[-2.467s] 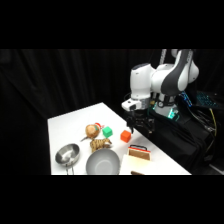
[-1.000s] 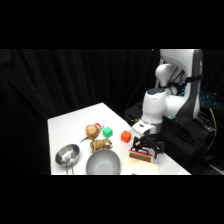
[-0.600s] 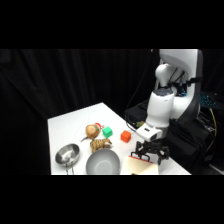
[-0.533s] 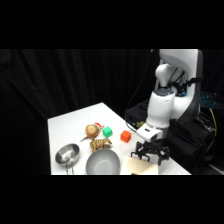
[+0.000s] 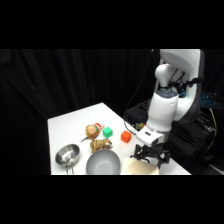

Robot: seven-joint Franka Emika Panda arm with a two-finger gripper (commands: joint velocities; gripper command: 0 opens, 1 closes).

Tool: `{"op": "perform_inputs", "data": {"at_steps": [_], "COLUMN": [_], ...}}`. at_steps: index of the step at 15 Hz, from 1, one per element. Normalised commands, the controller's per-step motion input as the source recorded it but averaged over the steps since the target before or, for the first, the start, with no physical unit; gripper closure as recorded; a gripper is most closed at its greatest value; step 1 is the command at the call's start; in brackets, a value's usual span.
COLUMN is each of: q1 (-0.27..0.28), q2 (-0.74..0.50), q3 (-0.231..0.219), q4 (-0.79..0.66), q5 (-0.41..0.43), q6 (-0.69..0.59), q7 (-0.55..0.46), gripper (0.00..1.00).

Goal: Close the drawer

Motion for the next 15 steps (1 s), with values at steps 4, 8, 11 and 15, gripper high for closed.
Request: {"op": "perform_inputs", "data": {"at_steps": [4, 8, 11, 15], "q1": [0.132, -0.008, -0.075, -0.129], "q2": [-0.3, -0.37, -0.39, -0.19], "q3": [-0.185, 0.033, 0.13, 0.097], "q4": [0.05, 0.04, 0.16, 0.41], "q5": [-0.302, -0.163, -0.028, 0.058], "q6": [-0.5, -0.53, -0.63, -0.66], "q7": [0.32, 0.26, 0.2, 0.21], "gripper": [0.0, 0.0, 0.0, 0.0]}}
